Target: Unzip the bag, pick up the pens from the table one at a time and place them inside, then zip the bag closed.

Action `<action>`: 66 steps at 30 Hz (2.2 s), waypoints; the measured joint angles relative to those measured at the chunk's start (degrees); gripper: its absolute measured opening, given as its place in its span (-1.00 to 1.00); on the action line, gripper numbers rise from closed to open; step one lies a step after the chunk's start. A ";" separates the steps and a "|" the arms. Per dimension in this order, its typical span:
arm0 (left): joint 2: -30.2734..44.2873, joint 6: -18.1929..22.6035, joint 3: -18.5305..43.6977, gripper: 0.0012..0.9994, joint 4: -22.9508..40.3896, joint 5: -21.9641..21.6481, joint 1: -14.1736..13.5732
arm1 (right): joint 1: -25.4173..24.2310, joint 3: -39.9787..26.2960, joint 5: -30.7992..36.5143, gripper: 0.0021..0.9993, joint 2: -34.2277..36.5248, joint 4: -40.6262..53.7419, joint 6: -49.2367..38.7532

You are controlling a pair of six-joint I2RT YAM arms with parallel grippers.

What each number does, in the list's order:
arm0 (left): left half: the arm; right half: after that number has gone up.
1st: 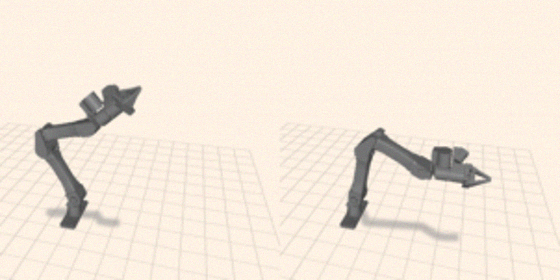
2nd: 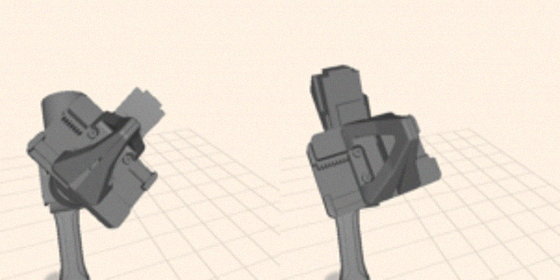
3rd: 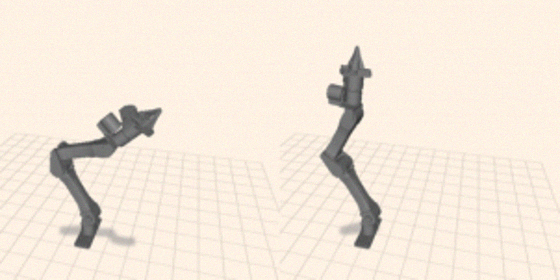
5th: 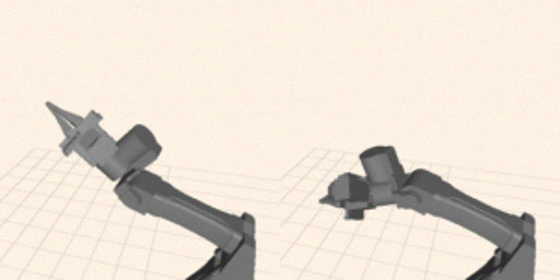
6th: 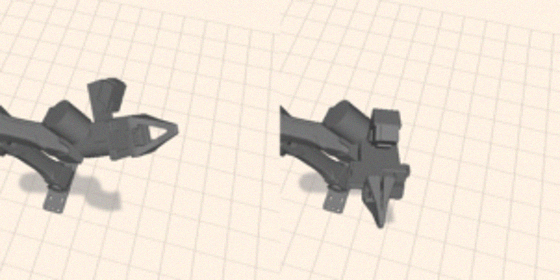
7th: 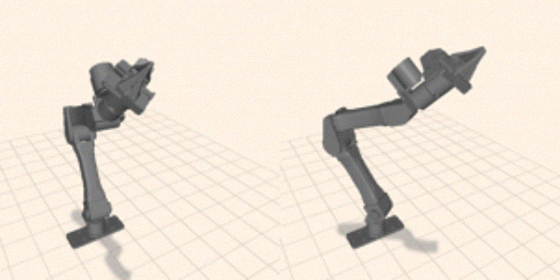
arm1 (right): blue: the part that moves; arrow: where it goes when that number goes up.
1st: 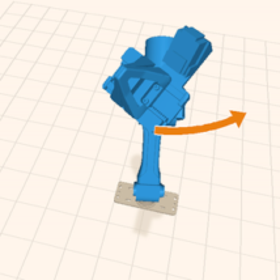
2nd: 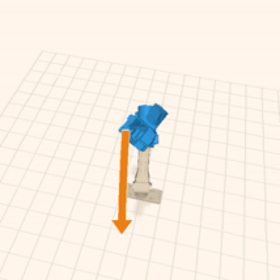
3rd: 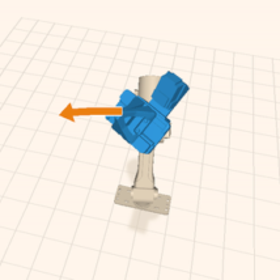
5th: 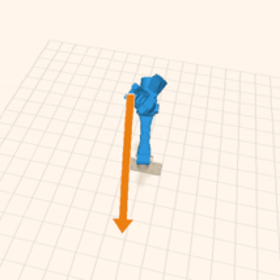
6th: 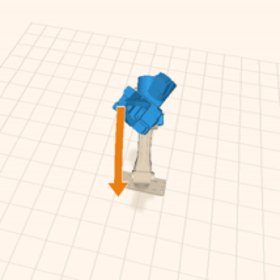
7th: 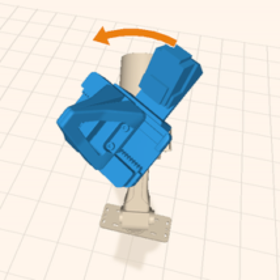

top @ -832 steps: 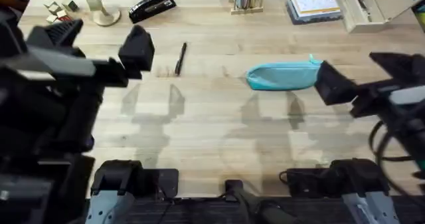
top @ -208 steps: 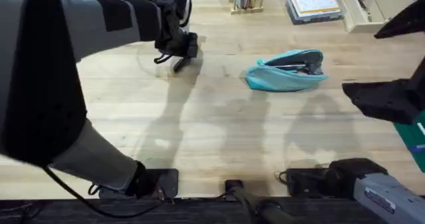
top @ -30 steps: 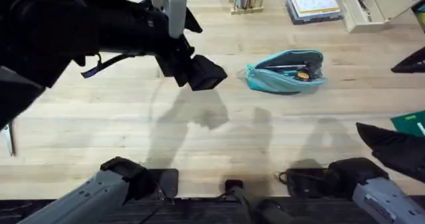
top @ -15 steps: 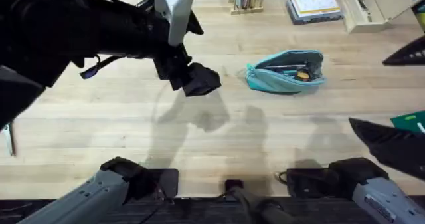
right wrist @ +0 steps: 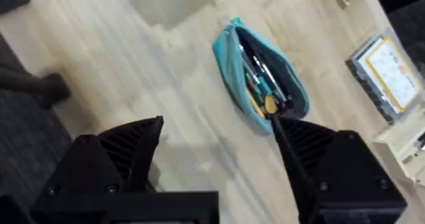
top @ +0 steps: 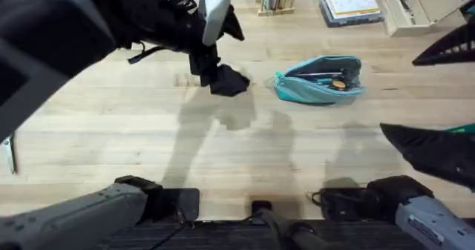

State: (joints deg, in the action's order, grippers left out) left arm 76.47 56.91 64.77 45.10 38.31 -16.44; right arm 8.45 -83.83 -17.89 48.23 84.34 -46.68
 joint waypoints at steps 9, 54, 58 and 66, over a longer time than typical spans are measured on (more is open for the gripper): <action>7.87 2.87 0.00 0.89 -5.32 11.83 5.98 | 5.43 0.00 -0.20 1.00 0.00 1.02 3.50; 21.24 7.85 -0.01 0.89 -6.79 19.18 11.51 | 6.29 0.00 -4.92 1.00 40.37 -17.96 20.11; 21.24 7.86 -0.02 0.89 -6.79 19.18 11.51 | 6.29 0.00 -4.92 1.00 42.75 -22.90 20.20; 21.24 7.85 -0.01 0.89 -6.79 19.18 11.51 | 6.50 0.00 -4.92 1.00 43.57 -27.62 20.34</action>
State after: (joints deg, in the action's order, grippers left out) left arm 97.71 64.76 64.76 38.30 57.49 -4.93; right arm 14.95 -83.83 -22.81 91.80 56.72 -26.34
